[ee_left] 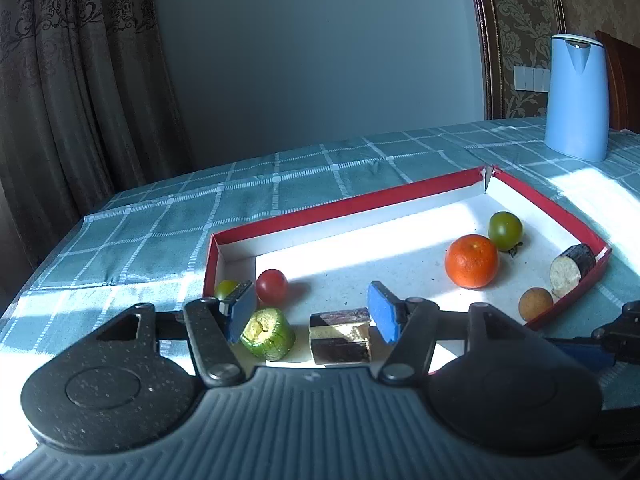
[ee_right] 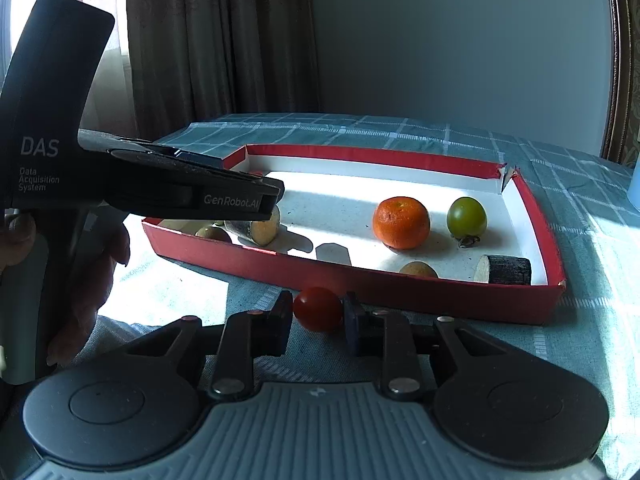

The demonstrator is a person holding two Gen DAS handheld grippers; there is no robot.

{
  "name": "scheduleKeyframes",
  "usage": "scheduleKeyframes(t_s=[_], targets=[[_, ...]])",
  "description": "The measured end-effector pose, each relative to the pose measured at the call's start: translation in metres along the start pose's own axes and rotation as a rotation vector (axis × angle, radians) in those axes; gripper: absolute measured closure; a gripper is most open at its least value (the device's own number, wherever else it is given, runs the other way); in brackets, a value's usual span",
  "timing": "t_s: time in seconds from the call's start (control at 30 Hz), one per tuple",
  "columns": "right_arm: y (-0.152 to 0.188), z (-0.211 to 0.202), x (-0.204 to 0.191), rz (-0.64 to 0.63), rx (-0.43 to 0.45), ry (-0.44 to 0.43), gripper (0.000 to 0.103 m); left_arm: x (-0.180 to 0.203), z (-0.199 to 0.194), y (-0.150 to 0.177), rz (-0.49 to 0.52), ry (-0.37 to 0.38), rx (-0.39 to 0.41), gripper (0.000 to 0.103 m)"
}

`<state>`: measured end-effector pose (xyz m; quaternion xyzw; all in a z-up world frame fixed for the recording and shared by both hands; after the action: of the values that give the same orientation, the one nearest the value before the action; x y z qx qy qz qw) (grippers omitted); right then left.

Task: Organize fruits
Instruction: 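Lower both pieces into the box and open both grippers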

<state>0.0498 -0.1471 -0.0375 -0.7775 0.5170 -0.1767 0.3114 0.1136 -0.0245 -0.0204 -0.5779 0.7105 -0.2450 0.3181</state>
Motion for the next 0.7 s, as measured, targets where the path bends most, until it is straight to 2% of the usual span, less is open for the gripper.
scheduleKeyframes(t_s=[0.1,0.17,0.3,0.47,0.57,0.7], targets=[[-0.003,-0.011,-0.002,-0.02,0.066,0.029,0.077,-0.003,-0.008,0.006,-0.008,-0.004,0.019,0.038],[-0.007,-0.02,-0.001,-0.017,0.099,0.036,0.077,-0.006,-0.015,0.009,-0.024,0.004,0.033,0.03],[-0.024,-0.023,0.002,-0.008,0.132,0.058,0.077,-0.007,-0.019,0.012,-0.032,0.019,0.031,0.029],[-0.049,0.007,0.014,0.009,0.078,0.102,0.077,-0.004,-0.014,0.013,-0.015,-0.017,0.014,0.03],[-0.052,0.021,0.023,0.047,0.041,0.095,0.077,-0.005,-0.012,0.013,-0.025,0.013,-0.001,0.029],[-0.049,0.019,0.033,0.099,0.063,0.108,0.076,-0.006,-0.016,0.014,-0.023,-0.012,0.02,0.024]])
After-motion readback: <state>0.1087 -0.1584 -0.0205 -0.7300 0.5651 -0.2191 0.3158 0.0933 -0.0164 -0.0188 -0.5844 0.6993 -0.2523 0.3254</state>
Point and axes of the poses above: each gripper's, at about its wrist camera, not at the fingertips, and z roughly the way its jaws point, x to its right, y to its underside, the point moved 6 cm from there along z, roughly the way its jaws point, and after that the axes turned 15 degrees about -x, right-handed, at the moved point
